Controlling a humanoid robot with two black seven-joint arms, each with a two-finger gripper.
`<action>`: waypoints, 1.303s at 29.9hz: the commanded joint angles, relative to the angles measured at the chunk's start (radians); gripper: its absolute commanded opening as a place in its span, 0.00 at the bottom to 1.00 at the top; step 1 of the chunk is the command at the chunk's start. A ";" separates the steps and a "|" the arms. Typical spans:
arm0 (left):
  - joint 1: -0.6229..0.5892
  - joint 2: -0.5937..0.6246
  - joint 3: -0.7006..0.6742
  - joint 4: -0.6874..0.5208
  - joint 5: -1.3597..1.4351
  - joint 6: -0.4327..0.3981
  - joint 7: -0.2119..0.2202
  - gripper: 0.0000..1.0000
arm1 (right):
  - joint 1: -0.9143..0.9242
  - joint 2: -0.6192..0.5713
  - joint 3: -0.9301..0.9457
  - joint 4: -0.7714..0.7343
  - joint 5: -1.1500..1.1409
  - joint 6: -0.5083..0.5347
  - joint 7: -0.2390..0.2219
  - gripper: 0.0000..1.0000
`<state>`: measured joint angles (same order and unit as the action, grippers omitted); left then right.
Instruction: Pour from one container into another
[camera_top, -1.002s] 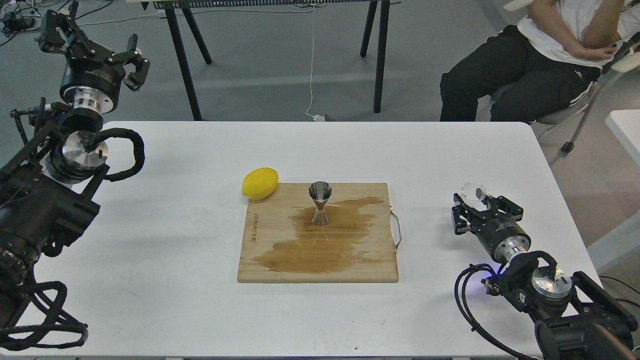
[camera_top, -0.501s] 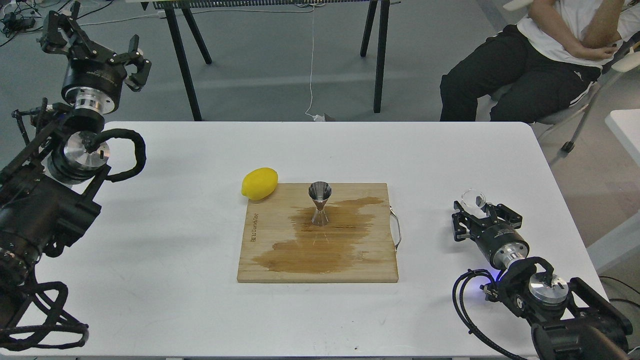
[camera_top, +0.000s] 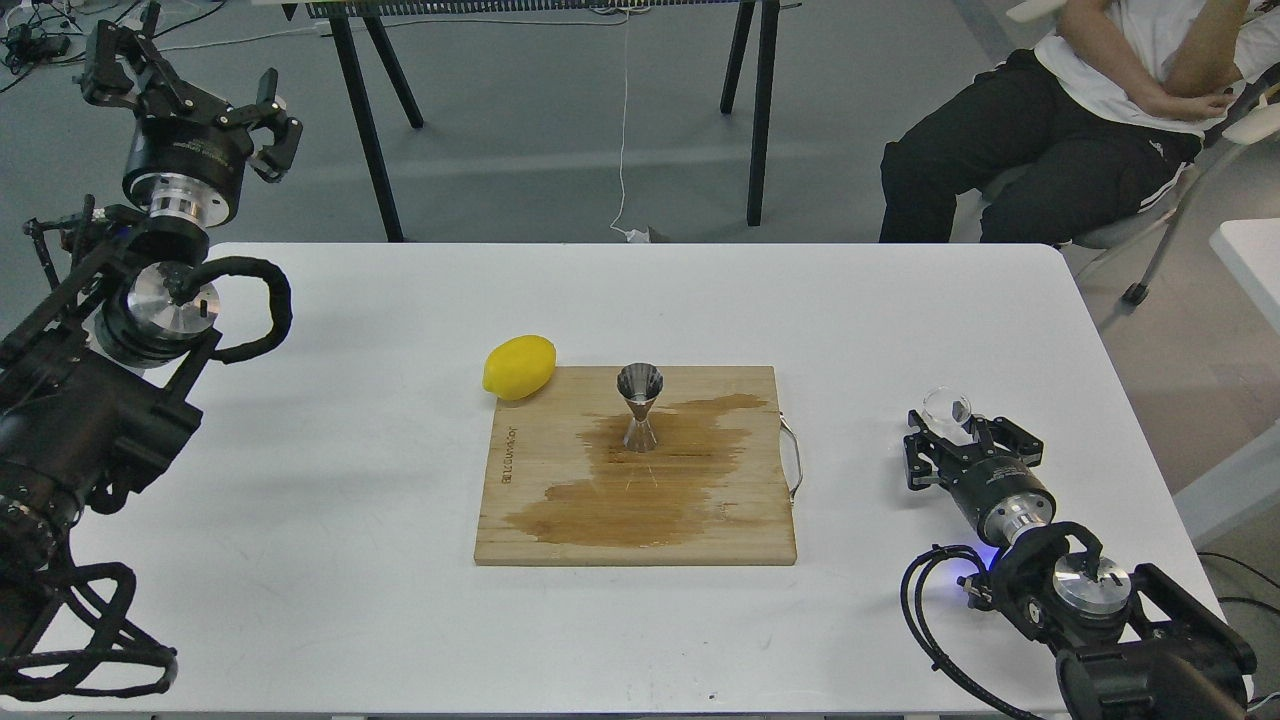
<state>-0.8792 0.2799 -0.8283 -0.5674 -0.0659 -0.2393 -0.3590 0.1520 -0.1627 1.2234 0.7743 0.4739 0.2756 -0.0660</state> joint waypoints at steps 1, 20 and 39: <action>0.000 -0.001 0.000 0.000 0.000 0.000 0.000 1.00 | 0.000 0.000 -0.002 -0.001 0.000 0.002 0.000 0.42; 0.000 0.001 -0.002 0.001 0.000 0.000 0.000 1.00 | 0.000 0.011 0.004 -0.003 0.000 0.002 0.006 0.99; 0.003 0.016 0.003 -0.003 0.000 -0.009 0.002 1.00 | 0.245 -0.213 -0.004 0.082 -0.175 0.211 0.011 0.99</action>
<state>-0.8791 0.2974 -0.8306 -0.5692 -0.0660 -0.2430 -0.3572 0.3232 -0.3073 1.2176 0.8606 0.3400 0.4839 -0.0585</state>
